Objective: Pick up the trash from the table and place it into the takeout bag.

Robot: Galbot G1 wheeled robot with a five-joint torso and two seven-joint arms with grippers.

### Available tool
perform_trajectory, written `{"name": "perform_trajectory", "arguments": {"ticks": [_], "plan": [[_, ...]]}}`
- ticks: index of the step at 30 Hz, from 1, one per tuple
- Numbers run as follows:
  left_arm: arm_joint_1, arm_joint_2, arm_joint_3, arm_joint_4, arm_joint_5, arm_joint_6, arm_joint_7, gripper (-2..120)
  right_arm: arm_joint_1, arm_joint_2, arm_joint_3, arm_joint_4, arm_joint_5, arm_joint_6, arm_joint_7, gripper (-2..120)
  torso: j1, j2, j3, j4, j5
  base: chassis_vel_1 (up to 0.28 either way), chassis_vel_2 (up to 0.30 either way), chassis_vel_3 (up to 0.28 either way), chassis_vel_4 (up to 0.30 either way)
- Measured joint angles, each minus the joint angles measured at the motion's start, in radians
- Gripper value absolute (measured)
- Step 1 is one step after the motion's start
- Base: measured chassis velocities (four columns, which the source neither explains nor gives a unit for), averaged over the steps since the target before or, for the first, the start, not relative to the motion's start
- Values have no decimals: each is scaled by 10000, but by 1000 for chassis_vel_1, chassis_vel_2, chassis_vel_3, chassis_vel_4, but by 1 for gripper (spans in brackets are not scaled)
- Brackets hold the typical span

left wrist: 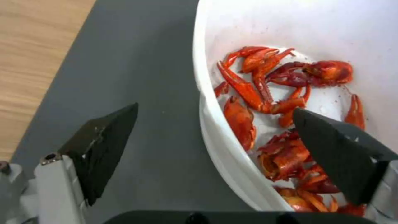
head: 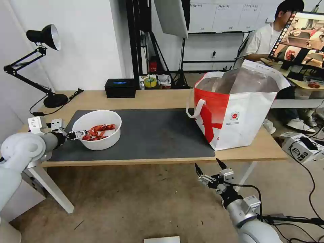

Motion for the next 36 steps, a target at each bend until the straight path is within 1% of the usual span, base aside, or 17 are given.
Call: {"name": "perform_trajectory", "arguments": {"ticks": [4, 7, 8, 11, 12, 15, 16, 18, 19, 22, 23, 26, 27, 28, 29, 30, 36], "plan": [[-147, -85, 131, 113, -165, 1, -88, 96, 0, 0, 0, 0, 0, 0, 0, 100, 0, 0, 0, 0, 1, 0, 0, 0, 0], [-350, -159, 274, 286, -389, -18, -223, 80, 0, 0, 0, 0, 0, 0, 0, 100, 0, 0, 0, -1, 0, 0, 0, 0, 0], [-350, -159, 274, 286, -389, -18, -223, 80, 0, 0, 0, 0, 0, 0, 0, 100, 0, 0, 0, -1, 0, 0, 0, 0, 0], [-472, -159, 289, 352, -834, -36, -225, 67, 0, 0, 0, 0, 0, 0, 0, 100, 0, 0, 0, 0, 0, 0, 0, 0, 0], [-472, -159, 289, 352, -834, -36, -225, 67, 0, 0, 0, 0, 0, 0, 0, 100, 0, 0, 0, 0, 0, 0, 0, 0, 0], [-524, -133, 335, 393, -1071, -50, -225, 52, 0, 0, 0, 0, 0, 0, 0, 100, 0, 0, 0, 0, 0, 0, 0, 0, 0], [-524, -133, 335, 393, -1071, -50, -225, 52, 0, 0, 0, 0, 0, 0, 0, 100, 0, 0, 0, 0, 0, 0, 0, 0, 0], [-527, -114, 342, 392, -1149, -59, -227, 41, 0, 0, 0, 0, 0, 0, 0, 100, 0, 0, 0, 0, 0, 0, 0, 0, 0], [-527, -114, 342, 392, -1149, -59, -227, 41, 0, 0, 0, 0, 0, 0, 0, 100, 0, 0, 0, 0, 0, 0, 0, 0, 0], [-488, -105, 319, 344, -1381, -68, -311, 27, 0, 0, 0, 0, 0, 0, 0, 100, 1, 0, 0, 0, 0, 0, 0, 0, 0], [-488, -105, 319, 344, -1381, -68, -311, 27, 0, 0, 0, 0, 0, 0, 0, 100, 1, 0, 0, 0, 0, 0, 0, 0, 0], [-463, -108, 302, 345, -1423, -72, -312, 14, 0, 0, 0, 0, 0, 0, 0, 100, 0, 0, 0, -1, 1, 0, 0, 0, 0], [-463, -108, 302, 345, -1423, -72, -312, 14, 0, 0, 0, 0, 0, 0, 0, 100, 0, 0, 0, -1, 1, 0, 0, 0, 0], [-461, -112, 297, 347, -1443, -72, -310, 11, 0, 0, 0, 0, 0, 0, 0, 100, 0, 0, 0, 0, 0, 0, 0, 0, 0], [-464, -146, 253, 354, -1588, -74, -308, 4, 0, 0, 0, 0, 0, 0, 0, 100, 0, 0, 0, 0, 0, 0, 0, 0, 0], [-496, -224, 169, 355, -1859, -74, -327, 0, 0, 0, 0, 0, 0, 0, 0, 100, 0, 0, 0, 1, 0, 0, 0, 0, 0], [-739, -411, 116, 278, -2180, -80, -454, 0, 1, 0, 0, 0, 0, 1, 0, 100, 0, 0, 0, 0, 0, 0, 0, 0, 0]]}}
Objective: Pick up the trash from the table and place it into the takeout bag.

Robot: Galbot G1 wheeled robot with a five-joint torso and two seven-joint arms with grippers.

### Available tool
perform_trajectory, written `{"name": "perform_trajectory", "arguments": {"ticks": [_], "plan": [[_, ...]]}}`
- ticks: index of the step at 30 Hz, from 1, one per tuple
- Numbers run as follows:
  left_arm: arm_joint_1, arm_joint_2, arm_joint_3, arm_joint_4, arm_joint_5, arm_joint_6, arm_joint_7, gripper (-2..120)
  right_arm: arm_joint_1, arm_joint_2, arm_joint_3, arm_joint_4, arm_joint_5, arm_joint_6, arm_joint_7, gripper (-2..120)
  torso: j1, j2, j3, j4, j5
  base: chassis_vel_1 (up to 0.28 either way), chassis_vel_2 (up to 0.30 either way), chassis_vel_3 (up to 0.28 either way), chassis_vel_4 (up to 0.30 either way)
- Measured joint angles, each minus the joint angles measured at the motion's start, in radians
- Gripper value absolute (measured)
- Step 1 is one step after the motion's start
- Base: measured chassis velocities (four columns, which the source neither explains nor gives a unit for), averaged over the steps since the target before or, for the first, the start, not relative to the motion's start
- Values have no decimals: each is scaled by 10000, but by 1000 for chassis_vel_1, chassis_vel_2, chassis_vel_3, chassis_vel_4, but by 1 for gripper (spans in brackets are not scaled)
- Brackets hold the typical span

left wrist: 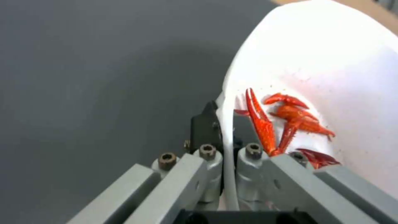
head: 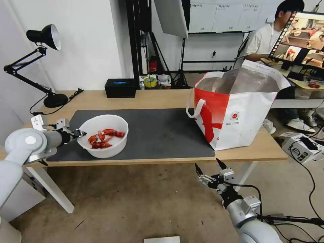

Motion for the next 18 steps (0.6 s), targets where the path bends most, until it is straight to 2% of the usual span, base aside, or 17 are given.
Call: {"name": "perform_trajectory", "arguments": {"ticks": [18], "plan": [[-1645, -160, 747, -423, -351, -10, -130, 0, 0, 0, 0, 1, 0, 0, 0, 100, 0, 0, 0, 0, 1, 0, 0, 0, 0]]}}
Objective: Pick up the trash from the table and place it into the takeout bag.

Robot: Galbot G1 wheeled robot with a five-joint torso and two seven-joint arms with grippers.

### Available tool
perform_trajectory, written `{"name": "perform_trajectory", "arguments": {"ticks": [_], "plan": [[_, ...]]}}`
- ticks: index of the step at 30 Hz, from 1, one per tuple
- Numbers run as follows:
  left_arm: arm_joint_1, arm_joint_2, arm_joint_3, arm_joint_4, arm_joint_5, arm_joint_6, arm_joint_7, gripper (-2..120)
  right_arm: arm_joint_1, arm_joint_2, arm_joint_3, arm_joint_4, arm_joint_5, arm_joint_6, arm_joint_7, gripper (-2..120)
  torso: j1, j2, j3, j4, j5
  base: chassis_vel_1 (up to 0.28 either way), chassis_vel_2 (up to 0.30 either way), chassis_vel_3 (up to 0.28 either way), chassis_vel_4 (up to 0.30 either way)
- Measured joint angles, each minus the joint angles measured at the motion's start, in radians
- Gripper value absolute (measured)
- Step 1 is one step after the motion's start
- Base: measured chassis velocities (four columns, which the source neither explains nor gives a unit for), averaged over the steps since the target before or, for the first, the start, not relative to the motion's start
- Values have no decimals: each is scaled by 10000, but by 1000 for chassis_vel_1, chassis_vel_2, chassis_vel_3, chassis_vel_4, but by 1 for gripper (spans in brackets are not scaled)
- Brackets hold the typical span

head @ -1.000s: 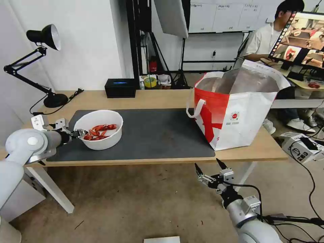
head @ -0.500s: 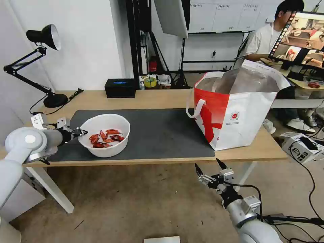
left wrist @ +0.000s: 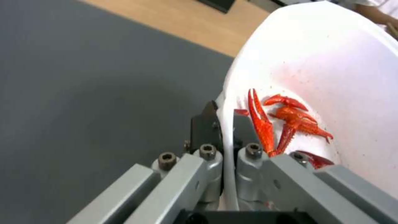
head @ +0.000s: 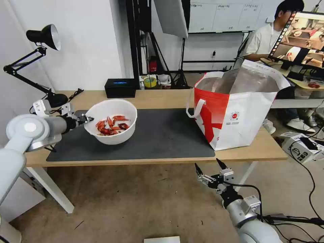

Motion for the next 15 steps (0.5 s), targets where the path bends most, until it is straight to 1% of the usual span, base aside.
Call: {"name": "perform_trajectory", "arguments": {"ticks": [4, 5, 8, 10, 12, 13, 15], "plan": [[-997, -228, 666, 112, -110, 0, -62, 0, 0, 0, 0, -1, 0, 0, 0, 100, 0, 0, 0, -1, 0, 0, 0, 0, 0], [-997, -228, 666, 112, -110, 0, -62, 0, 0, 0, 0, -1, 0, 0, 0, 100, 0, 0, 0, -1, 0, 0, 0, 0, 0], [-1800, -459, 1213, 275, -225, -1, -210, 0, 0, -1, 0, 0, 0, 0, 0, 100, 0, 0, 0, -1, 0, 0, 0, 0, 0], [-1912, -494, 1296, 294, -243, 0, -227, 0, 0, 0, 0, 0, 0, 0, 0, 100, 1, -1, 1, -2, 0, 0, 0, 0, 0], [-2496, -663, 1674, 391, -349, -1, -318, 0, 0, 0, 0, -1, 0, 0, 0, 100, 0, 0, 1, -1, 0, 0, 0, 0, 0], [-2496, -663, 1674, 391, -349, -1, -318, 0, 0, 0, 0, -1, 0, 0, 0, 100, 0, 0, 1, -1, 0, 0, 0, 0, 0], [-3206, -889, 2150, 522, -533, 0, -473, 0, 0, 0, 1, -1, 0, 0, 0, 100, 1, 0, 0, -1, 0, 0, 0, 0, 0]]}}
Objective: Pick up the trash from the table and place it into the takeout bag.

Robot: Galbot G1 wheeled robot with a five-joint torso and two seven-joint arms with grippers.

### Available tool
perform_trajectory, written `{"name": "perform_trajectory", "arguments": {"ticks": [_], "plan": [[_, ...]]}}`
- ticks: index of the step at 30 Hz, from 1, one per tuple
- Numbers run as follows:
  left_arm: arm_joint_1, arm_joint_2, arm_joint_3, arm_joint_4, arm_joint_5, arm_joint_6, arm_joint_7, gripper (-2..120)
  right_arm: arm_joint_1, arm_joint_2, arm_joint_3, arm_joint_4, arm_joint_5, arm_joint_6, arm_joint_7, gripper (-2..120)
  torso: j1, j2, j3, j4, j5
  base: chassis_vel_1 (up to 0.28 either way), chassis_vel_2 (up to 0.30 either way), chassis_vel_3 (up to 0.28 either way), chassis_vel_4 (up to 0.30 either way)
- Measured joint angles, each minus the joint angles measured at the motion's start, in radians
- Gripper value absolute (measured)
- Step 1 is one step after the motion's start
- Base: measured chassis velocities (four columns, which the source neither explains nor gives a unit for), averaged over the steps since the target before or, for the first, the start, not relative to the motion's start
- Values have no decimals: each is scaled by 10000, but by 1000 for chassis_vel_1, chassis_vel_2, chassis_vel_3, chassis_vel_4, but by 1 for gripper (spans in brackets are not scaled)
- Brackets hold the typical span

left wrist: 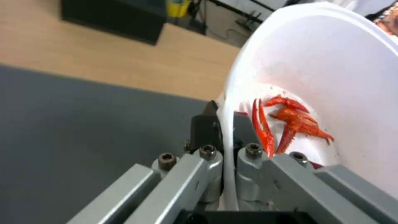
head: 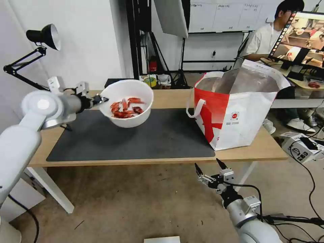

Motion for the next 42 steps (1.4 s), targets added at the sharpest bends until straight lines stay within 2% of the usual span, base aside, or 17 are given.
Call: {"name": "perform_trajectory", "arguments": {"ticks": [7, 14, 22, 32, 42], "plan": [[-1044, -520, 744, 188, -56, 0, -164, 0, 0, 0, 0, 0, 0, 0, 0, 100, 0, 0, 0, 0, 1, 0, 0, 0, 0], [-1558, -975, 1142, 258, -127, 0, -369, 0, 0, 0, 0, 0, 0, 0, 0, 100, 0, 0, 0, 1, 0, 0, 0, 0, 0], [-2584, -1938, 1764, 517, -260, -88, -517, 0, 0, 0, 0, 0, 0, 0, -1, 100, 0, 1, 1, -2, 0, 0, 0, 0, 0], [-4388, -3031, 3199, 1547, -363, -270, -514, 0, 0, 0, 0, 0, 0, 0, 0, 100, 0, 1, 0, -1, 2, 0, 0, 0, 0], [-4983, -4137, 3704, 2334, -105, -486, -496, 0, 0, 0, 0, 0, 0, 0, 0, 100, -1, 1, 0, 0, 0, 0, 0, 0, 0]]}}
